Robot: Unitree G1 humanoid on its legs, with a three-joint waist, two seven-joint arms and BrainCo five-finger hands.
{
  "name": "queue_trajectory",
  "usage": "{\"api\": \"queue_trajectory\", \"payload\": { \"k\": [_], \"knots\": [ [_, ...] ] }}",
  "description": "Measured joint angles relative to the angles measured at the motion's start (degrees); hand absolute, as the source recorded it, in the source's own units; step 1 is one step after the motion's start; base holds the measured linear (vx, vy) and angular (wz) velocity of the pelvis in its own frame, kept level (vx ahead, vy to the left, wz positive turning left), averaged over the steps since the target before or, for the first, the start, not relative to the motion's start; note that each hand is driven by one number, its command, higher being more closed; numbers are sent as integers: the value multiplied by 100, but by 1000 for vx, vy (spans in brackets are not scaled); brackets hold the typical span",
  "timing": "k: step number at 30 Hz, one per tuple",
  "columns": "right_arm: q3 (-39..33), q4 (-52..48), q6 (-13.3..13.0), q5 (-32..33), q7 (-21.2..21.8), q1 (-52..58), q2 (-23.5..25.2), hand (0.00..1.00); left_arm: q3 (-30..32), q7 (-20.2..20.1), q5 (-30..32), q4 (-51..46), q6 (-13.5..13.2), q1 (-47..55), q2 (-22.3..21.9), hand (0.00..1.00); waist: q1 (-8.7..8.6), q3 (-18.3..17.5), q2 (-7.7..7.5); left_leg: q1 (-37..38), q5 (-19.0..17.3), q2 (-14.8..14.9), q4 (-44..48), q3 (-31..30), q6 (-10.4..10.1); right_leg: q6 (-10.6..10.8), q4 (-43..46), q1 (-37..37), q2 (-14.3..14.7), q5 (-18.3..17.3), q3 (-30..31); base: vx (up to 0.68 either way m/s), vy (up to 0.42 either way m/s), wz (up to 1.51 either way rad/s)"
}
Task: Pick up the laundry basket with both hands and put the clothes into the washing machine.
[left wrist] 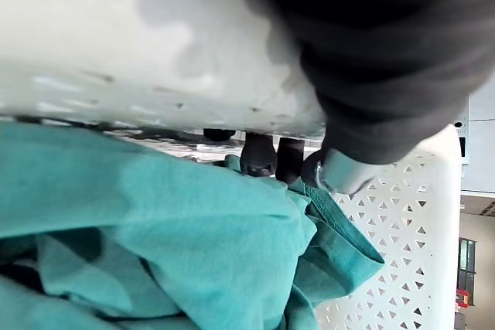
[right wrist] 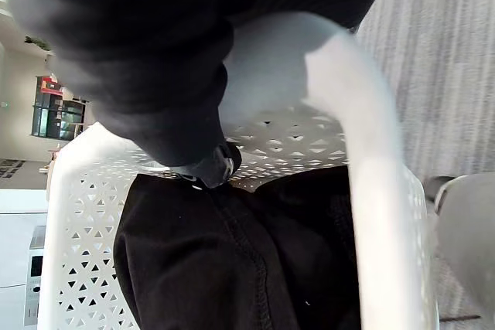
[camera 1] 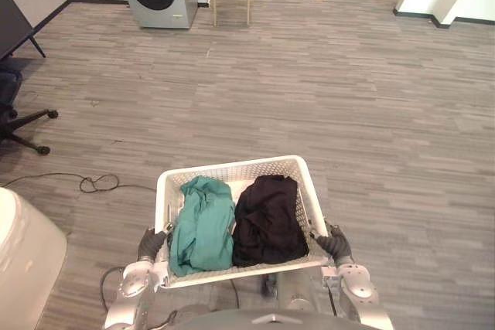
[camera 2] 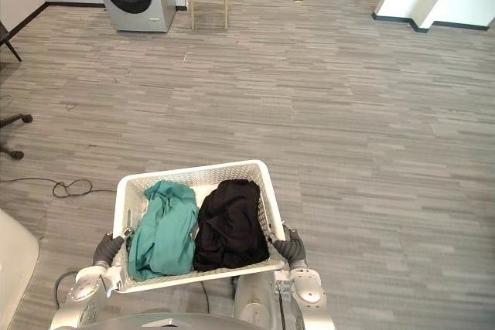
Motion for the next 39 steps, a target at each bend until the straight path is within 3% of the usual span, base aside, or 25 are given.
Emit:
{"api": "queue_trajectory", "payload": {
  "k": [2,3,4,5,6,7,10,13,15,17,18,19,20,21,22,23,26,27,29,32,33,35,36,37,39],
  "knots": [
    [-62,-36,15,0,-9,117,-39,100,-25,13,51,64,5,20,-166,100,-80,-153,179,349,-213,306,313,-137,-200,-700,538,-12,243,714,73,807,-165,31],
    [-162,-35,15,1,-8,122,-58,100,-33,12,70,77,9,7,-246,100,-82,-157,325,160,-221,448,852,-173,-255,-803,731,7,292,530,-3,788,-181,20],
    [-301,-47,15,36,-2,137,-89,100,-48,5,81,80,11,8,-391,100,-73,-210,547,-352,53,725,2176,-229,-692,-852,879,152,426,245,-165,747,-223,-6],
    [-324,-103,16,49,-3,116,-149,100,21,8,122,80,12,15,-534,100,-40,-129,719,-919,1001,984,3599,-275,-1086,-893,880,497,677,-21,-173,747,-205,-25],
    [-299,-149,19,56,-2,119,-195,100,57,11,122,80,13,59,-585,100,-3,-112,783,-1181,1810,1116,4255,-299,-1218,-910,825,707,812,-134,-122,767,-173,-64],
    [-224,-225,19,103,-3,150,-281,100,55,2,110,76,12,169,-639,100,128,-91,909,-1620,2269,1364,5448,-349,-1261,-968,604,1181,1094,-271,-31,732,-95,-69],
    [-142,-273,25,152,-19,119,-288,100,154,-20,96,20,-2,263,-661,100,385,36,758,-2508,1600,1406,6519,-189,-784,-975,-273,2476,1359,-332,582,717,-32,-96],
    [4,-376,24,171,-17,10,-306,100,323,-111,96,-303,-71,389,-660,100,537,71,683,-3286,1021,1550,5368,145,-464,-806,-736,3106,1312,-661,1255,639,118,-100],
    [61,-372,24,193,-15,-51,-325,100,406,-118,97,-349,-69,435,-662,100,570,49,712,-3352,965,1464,3751,237,-548,-676,-787,3313,1176,-953,1526,467,236,-78],
    [126,-353,0,194,4,-87,-448,100,529,-122,98,-382,-65,533,-792,100,632,-39,830,-3133,1487,1335,907,229,-1022,-432,-966,3584,1019,-1257,1842,553,344,-75],
    [141,-250,-10,195,13,-137,-462,100,559,-119,101,-362,-51,516,-788,100,689,-42,814,-3230,2009,1307,985,341,-915,-420,-1021,3734,952,-1444,2040,633,381,-52],
    [169,-165,-3,194,1,-170,-394,100,602,-121,118,-376,-40,491,-731,100,707,-145,629,-3324,1809,1063,1443,510,-515,-425,-960,3834,680,-1634,2129,812,418,-21],
    [189,-99,-4,191,25,-199,-405,100,663,-121,119,-361,-17,481,-728,100,637,-171,460,-3400,1432,875,1825,566,-123,-175,-500,3719,437,-1605,2121,700,322,0],
    [197,-8,-1,190,31,-280,-400,100,696,-120,119,-355,0,492,-750,100,633,-186,409,-3388,1297,780,1983,600,60,-28,-22,3547,327,-1613,2143,713,330,5],
    [194,121,-1,148,36,-381,-344,100,699,-116,117,-353,5,532,-736,100,633,-190,220,-3216,1125,588,2076,776,315,519,1466,3002,128,-1642,2239,665,343,11],
    [160,237,-2,139,69,-423,-272,100,698,-96,117,-349,8,478,-722,100,589,-166,66,-2920,862,385,2075,842,432,1387,3127,2385,23,-1177,2411,649,320,24],
    [117,424,5,138,159,-344,-186,100,499,-25,116,-310,54,482,-515,100,496,-56,21,-1937,597,152,2017,595,678,1267,5952,1470,190,-800,2127,626,144,51],
    [110,419,4,138,160,-305,-187,100,458,2,115,-311,55,501,-500,100,497,-29,75,-1662,566,145,1878,535,728,1134,6097,1356,203,-835,1950,638,53,33],
    [107,381,-28,140,159,-220,-192,100,407,17,116,-338,55,490,-451,100,408,-18,229,-1063,564,126,1312,352,731,492,6008,792,93,-1124,1393,495,-10,41],
    [68,279,-75,142,155,-257,-205,100,344,23,115,-355,53,335,-395,100,219,22,223,-452,553,206,763,35,701,37,4306,56,-411,-1375,543,498,-115,59],
    [35,249,-72,142,151,-250,-208,100,292,37,108,-353,53,324,-392,100,200,101,362,-268,458,366,710,-84,544,35,3186,-10,-367,-1283,452,514,-228,43],
    [32,196,-62,141,149,-211,-182,100,256,43,90,-345,51,323,-332,100,220,86,339,52,240,557,519,-102,215,377,745,164,-238,-467,629,579,-301,46],
    [55,150,-64,141,151,-135,-180,100,244,31,58,-341,51,329,-264,100,221,23,206,240,98,561,390,-186,89,436,134,234,-290,-330,789,606,-362,44],
    [56,165,-51,140,161,-20,-198,100,227,30,54,-251,51,309,-251,100,233,-64,144,518,-149,679,314,-308,-27,440,234,225,-191,192,950,614,-368,42],
    [-14,180,5,136,137,-42,-202,100,158,34,54,-50,60,277,-366,100,207,-145,377,371,-105,989,916,-488,-196,295,865,141,67,361,1037,573,-376,31]
  ]
}}
